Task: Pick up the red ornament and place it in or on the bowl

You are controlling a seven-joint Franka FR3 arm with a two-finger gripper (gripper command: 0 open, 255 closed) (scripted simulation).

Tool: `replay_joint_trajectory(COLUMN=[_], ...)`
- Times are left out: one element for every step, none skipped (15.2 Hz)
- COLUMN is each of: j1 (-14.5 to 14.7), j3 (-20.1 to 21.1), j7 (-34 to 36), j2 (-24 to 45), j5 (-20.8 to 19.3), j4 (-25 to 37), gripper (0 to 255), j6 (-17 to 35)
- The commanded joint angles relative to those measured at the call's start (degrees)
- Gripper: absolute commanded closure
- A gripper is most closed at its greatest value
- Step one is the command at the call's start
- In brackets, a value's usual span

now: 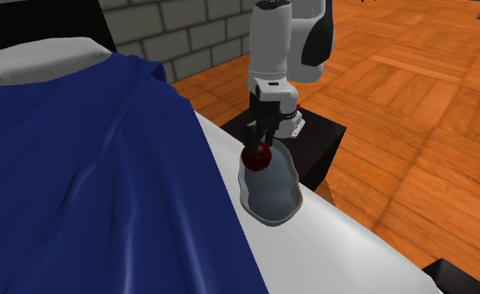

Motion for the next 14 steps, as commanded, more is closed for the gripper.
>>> replay_joint_trajectory(j1=[0.01,0.01,0.01,0.01,0.01,0.01,0.01,0.01,0.01,0.01,0.01,0.01,-0.09,-0.18], j3=[0.00,0.00,0.00,0.00,0.00,0.00,-0.01,-0.01,-0.01,-0.01,-0.01,-0.01,0.00,-0.01], j7=[-0.02,-0.02,-0.02,-0.02,-0.02,-0.02,-0.02,-0.02,-0.02,-0.02,-0.02,-0.02,0.08,0.17], j2=[0.08,0.08,0.08,0.08,0.08,0.08,0.09,0.08,0.08,0.08,0.08,0.08,-1.11,-2.20], j5=[0.02,0.02,0.02,0.02,0.02,0.02,0.02,0.02,0.02,0.02,0.02,0.02,-0.14,-0.28], j4=[-0.14,-0.14,-0.14,-0.14,-0.14,-0.14,-0.13,-0.14,-0.14,-0.14,-0.14,-0.14,0.75,1.71], gripper=[255,255,255,255,255,255,0,0,0,0,0,0,0,0], j6=[0.27,0.27,0.27,0.27,0.27,0.27,0.27,0.27,0.27,0.27,0.27,0.27,-1.80,-3.86])
